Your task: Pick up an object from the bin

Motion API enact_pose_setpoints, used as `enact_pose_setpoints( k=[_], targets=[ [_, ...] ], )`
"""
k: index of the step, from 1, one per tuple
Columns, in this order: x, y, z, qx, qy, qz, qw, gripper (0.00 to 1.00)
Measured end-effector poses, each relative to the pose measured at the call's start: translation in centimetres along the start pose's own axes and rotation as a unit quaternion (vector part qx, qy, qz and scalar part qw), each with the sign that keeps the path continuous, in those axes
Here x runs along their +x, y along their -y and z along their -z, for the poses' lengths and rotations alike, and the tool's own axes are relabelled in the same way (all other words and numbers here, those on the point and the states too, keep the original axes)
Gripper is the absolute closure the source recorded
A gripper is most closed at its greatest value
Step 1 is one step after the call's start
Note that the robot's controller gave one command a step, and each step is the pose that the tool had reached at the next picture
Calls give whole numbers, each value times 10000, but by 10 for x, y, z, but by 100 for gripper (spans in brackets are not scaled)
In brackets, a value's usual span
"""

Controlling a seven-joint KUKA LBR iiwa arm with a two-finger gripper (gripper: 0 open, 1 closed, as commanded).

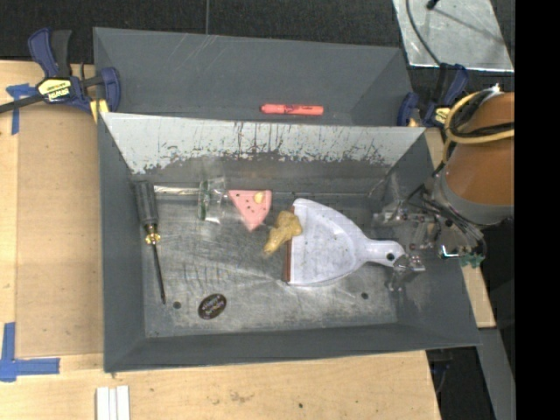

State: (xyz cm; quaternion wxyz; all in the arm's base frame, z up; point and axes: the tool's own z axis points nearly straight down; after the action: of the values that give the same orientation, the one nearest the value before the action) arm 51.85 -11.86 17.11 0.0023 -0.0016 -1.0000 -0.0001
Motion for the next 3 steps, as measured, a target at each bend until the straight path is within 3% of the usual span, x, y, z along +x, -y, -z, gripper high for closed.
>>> enact_pose_setpoints(
  k=[1,2,3],
  targets=[
    [-2,0,4,7,41,14,10000,0],
    [5,6,-38,16,81,191,9998,0],
    [-7,11,-87,-33,35,300,9995,0]
  ],
)
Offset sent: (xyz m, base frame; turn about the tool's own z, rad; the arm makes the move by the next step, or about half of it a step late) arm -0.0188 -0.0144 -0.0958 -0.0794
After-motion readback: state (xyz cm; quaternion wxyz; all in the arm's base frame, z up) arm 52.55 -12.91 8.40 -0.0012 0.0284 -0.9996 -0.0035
